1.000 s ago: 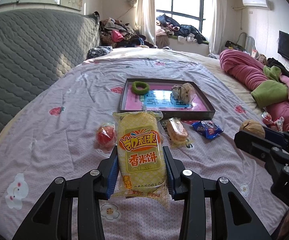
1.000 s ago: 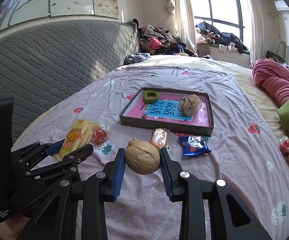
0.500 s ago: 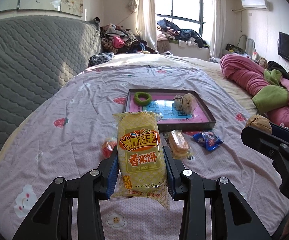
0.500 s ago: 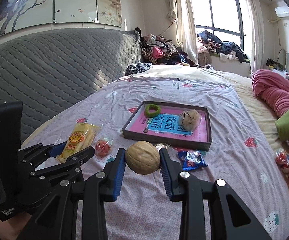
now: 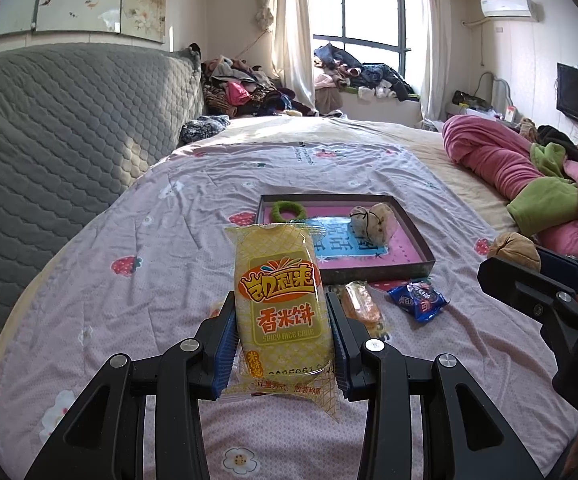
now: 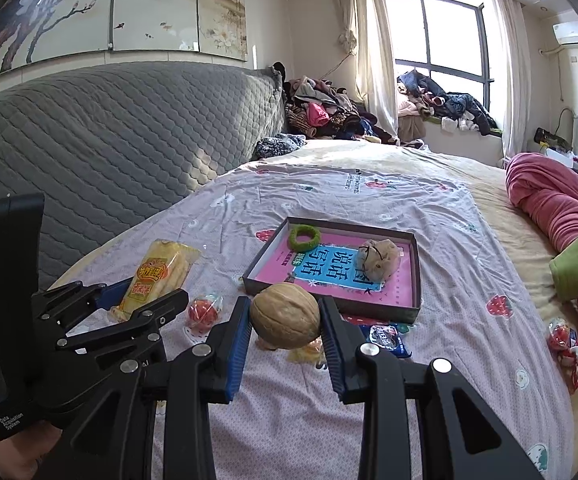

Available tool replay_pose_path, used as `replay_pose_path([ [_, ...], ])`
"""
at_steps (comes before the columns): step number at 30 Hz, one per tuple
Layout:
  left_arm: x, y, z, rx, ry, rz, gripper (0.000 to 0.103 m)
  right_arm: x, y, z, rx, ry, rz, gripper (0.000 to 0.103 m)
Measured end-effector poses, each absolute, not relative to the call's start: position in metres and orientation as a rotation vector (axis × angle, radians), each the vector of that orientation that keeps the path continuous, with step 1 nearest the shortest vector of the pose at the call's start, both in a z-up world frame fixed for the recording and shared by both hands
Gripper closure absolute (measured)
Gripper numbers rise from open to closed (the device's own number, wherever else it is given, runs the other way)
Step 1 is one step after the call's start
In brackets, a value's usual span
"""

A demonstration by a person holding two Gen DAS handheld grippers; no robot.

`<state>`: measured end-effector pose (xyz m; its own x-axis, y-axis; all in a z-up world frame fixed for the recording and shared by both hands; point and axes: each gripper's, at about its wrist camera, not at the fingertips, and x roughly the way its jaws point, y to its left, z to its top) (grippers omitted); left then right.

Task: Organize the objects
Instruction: 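Carry the cake packet in left gripper and walnut in right gripper toward the tray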

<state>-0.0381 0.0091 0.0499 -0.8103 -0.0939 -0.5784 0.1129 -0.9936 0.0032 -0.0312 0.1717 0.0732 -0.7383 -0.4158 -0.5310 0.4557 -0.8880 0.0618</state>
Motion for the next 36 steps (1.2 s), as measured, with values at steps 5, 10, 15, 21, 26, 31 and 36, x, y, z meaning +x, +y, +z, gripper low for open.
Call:
replay_pose_path([
  [5, -0.04, 0.008, 0.054, 0.898, 0.045, -2.891, 0.061, -0.034, 0.172, 0.077, 0.733, 0.087, -2.559, 0.069],
  [10, -0.045, 0.007, 0.056, 0.895, 0.04, -2.888, 0.061, -0.041, 0.171, 0.079, 0.727, 0.073, -2.554, 0.069],
  [15, -0.054, 0.006, 0.057, 0.901, 0.043, -2.884, 0.061, -0.049, 0.171, 0.08, 0.727, 0.074, -2.558, 0.068],
  [21, -0.069, 0.008, 0.057, 0.908, 0.037, -2.881, 0.061, -0.06, 0.172, 0.082, 0.726, 0.071, -2.559, 0.069],
  [26, -0.081, 0.008, 0.056, 0.908, 0.01, -2.877, 0.061, -0.069, 0.174, 0.083, 0.72, 0.08, -2.562, 0.069],
  [31, -0.095, 0.007, 0.056, 0.919, 0.019, -2.876, 0.061, -0.08, 0.173, 0.08, 0.719, 0.072, -2.561, 0.068],
  [36, -0.108, 0.008, 0.058, 0.913, 0.02, -2.878, 0.061, -0.091, 0.172, 0.08, 0.719, 0.073, -2.554, 0.068],
])
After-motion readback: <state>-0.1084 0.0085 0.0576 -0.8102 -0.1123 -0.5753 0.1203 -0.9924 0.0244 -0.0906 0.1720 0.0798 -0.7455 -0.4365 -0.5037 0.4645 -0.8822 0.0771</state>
